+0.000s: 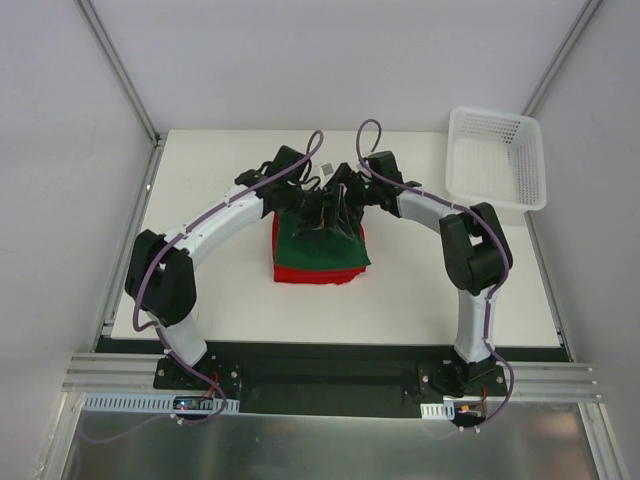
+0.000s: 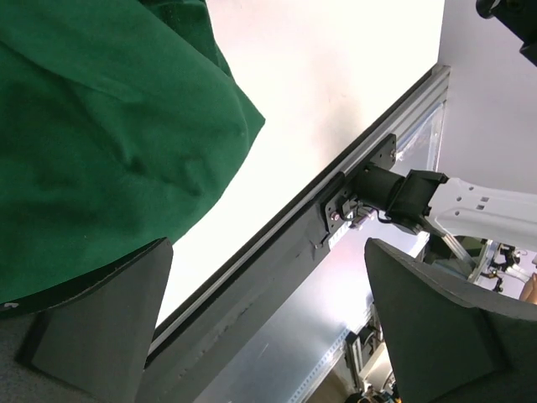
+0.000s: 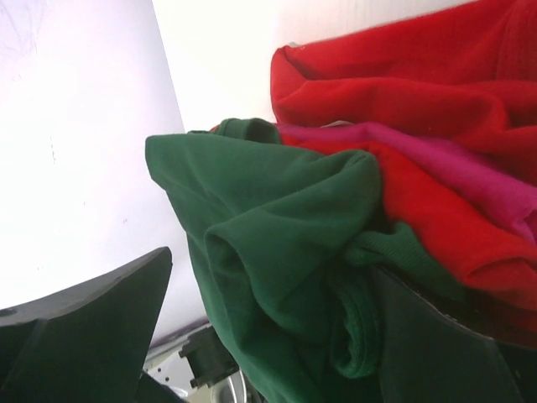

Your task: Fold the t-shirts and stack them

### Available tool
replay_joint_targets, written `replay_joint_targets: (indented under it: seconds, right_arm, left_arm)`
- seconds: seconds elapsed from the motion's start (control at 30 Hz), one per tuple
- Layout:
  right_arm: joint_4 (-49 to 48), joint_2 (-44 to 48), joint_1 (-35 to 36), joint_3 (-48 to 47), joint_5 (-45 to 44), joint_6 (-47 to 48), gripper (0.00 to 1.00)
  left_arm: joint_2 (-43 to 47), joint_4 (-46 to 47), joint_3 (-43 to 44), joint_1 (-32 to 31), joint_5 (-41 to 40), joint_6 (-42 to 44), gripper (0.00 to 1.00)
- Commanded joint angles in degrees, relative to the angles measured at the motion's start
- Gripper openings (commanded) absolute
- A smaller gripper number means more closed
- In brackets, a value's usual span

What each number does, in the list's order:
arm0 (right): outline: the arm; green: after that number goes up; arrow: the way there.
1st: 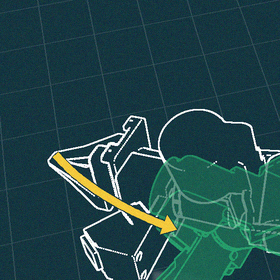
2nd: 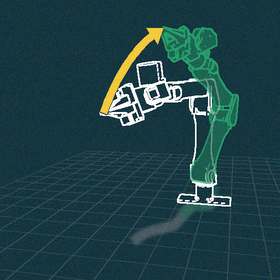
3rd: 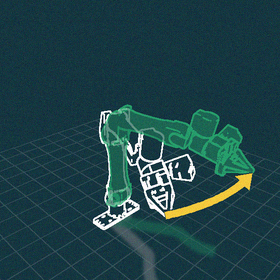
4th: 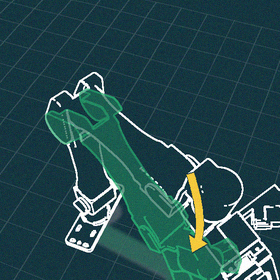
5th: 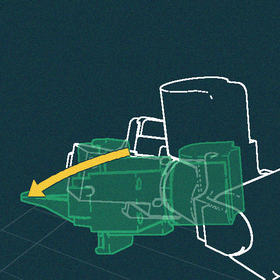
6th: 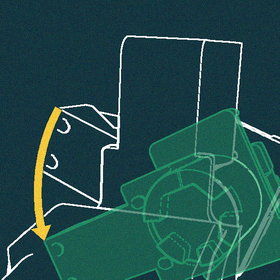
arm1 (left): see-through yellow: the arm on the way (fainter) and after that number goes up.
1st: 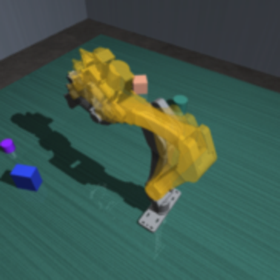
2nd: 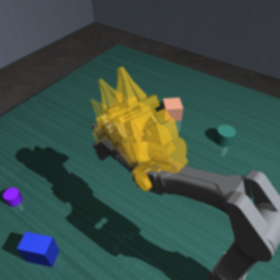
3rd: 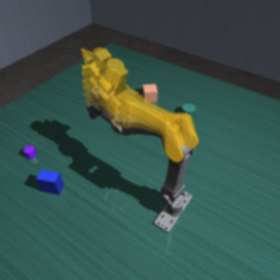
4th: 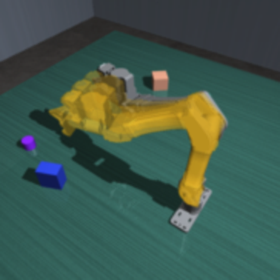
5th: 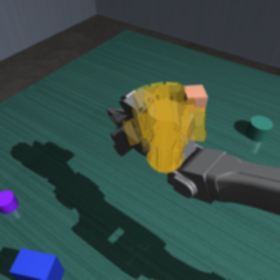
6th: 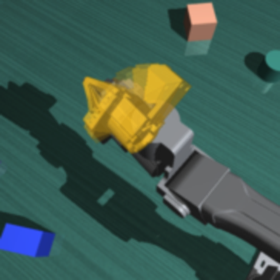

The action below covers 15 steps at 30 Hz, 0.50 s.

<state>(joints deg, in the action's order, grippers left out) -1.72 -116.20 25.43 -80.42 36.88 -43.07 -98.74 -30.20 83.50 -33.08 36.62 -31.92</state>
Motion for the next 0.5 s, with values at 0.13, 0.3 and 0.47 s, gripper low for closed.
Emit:
replay_joint_targets:
  seconds: [0.13,0.3,0.47]
  right_arm:
    - [1.53,-0.17,0.94,-1.4,1.62,1.31,0.96]
    - [12.86,4.84,-1.61,-5.78,-2.43,7.9,0.96]
    - [25.08,6.86,-4.77,-11.77,-5.42,13.79,0.96]
  left_arm:
    - [3.03,1.19,-2.64,-0.58,0.73,0.28,0.99]
    - [3.2,1.8,-3.08,-0.58,0.73,0.11,0.99]
    - [3.38,2.33,-3.44,-0.67,0.91,-0.25,0.99]
